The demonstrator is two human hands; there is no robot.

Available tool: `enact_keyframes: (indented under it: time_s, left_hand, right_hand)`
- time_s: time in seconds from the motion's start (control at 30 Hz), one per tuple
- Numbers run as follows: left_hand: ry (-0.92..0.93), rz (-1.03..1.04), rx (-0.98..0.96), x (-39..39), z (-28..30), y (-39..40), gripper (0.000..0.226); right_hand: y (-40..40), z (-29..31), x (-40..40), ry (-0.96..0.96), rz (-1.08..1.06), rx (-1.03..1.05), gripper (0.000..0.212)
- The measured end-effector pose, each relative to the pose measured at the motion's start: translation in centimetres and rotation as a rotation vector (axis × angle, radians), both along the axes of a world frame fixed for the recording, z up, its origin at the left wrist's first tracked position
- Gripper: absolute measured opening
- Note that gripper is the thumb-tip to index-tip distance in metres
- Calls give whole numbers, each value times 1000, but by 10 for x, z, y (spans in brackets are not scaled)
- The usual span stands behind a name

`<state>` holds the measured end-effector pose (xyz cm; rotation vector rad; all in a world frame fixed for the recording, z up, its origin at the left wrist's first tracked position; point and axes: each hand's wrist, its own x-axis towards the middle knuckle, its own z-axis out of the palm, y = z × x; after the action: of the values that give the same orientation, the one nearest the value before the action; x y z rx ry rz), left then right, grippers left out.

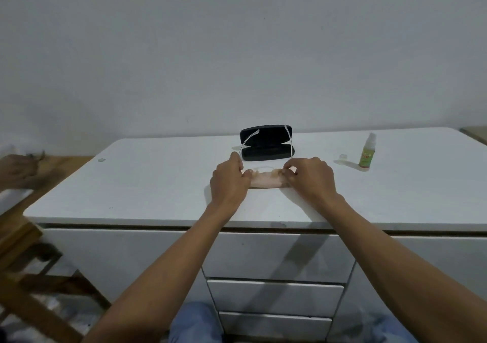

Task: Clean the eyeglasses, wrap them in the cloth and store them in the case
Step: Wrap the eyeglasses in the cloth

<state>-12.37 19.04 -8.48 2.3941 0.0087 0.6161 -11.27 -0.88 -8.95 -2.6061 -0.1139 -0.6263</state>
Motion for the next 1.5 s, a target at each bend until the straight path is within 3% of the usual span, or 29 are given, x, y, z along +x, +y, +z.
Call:
enact_keyframes:
  time_s: [0.17, 0.23, 0.43, 0.6, 0.77, 1.1, 1.27, 1.4, 1.5]
  left_hand:
    - [-50, -12, -50, 1, 1, 1, 28]
    - [-77, -24, -52, -1, 1, 3, 29]
    - [-180, -33, -48, -4, 2, 12, 26]
    - [-168, -115, -80, 2, -4, 22, 18]
    - [-150, -184, -108, 7, -5, 28, 26]
    - [147, -411, 256, 21, 1, 35, 29]
    - [158, -408, -27, 28, -3, 43, 27]
    - [273, -443, -495, 31, -2, 49, 29]
    - [328, -445, -576, 34, 1, 54, 32]
  right_hand:
    - [-2, 0, -6, -251, -21, 127, 11]
    - [-4, 3, -8, -291, -40, 196, 17]
    - [-9, 9, -9, -184, 19, 292, 22]
    - [-9, 9, -7, -111, 52, 304, 9]
    - [-9, 8, -5, -93, 50, 342, 9]
    - [-7, 15, 2, -72, 102, 347, 6]
    - [-7, 17, 5, -42, 131, 345, 7]
    - [-3, 20, 7, 17, 207, 226, 11]
    - [3, 23, 9, 96, 237, 61, 18]
